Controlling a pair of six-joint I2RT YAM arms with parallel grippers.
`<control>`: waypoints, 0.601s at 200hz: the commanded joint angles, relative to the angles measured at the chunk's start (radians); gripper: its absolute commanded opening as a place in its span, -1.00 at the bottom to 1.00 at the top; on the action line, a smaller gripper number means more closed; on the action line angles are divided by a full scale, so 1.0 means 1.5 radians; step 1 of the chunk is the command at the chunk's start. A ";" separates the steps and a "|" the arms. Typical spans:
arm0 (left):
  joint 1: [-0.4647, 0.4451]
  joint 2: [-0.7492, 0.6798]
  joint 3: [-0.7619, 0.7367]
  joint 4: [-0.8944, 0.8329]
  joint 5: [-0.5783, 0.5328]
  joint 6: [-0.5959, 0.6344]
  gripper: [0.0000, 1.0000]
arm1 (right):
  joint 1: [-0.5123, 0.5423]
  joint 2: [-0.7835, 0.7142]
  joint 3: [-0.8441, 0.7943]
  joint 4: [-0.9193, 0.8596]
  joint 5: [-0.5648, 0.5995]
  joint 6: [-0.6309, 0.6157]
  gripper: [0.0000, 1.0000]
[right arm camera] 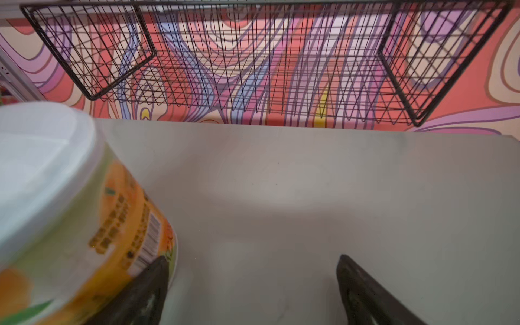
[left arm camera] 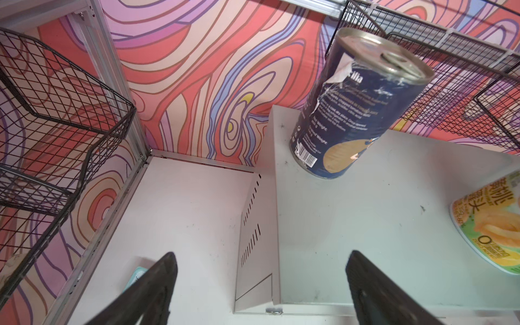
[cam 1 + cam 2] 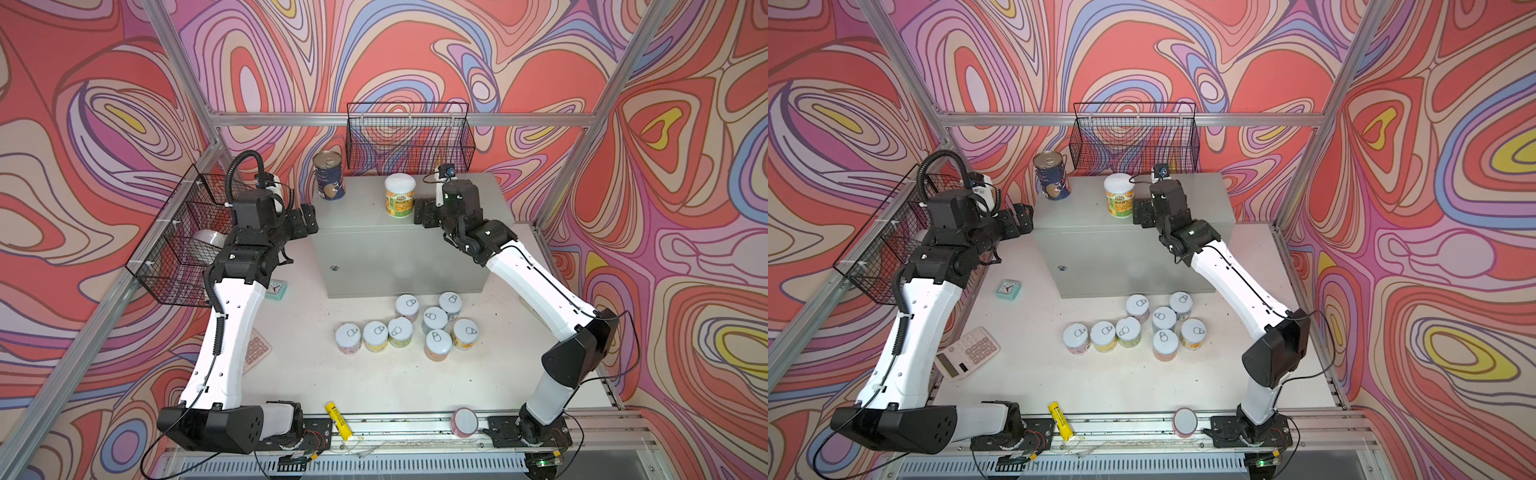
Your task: Place and organize the canned foods onto the counter
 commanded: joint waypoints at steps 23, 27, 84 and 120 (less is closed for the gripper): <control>0.005 0.012 -0.007 0.028 -0.006 -0.004 0.89 | -0.012 0.020 0.009 0.069 -0.005 -0.020 0.94; 0.005 0.013 -0.007 0.029 -0.006 -0.004 0.90 | -0.013 0.024 0.011 0.072 -0.006 -0.020 0.94; 0.005 0.025 -0.012 0.038 -0.007 -0.003 0.89 | -0.018 0.043 0.010 0.140 -0.095 -0.037 0.94; 0.005 0.023 -0.013 0.038 -0.009 -0.002 0.89 | -0.018 0.062 0.028 0.147 -0.147 -0.020 0.93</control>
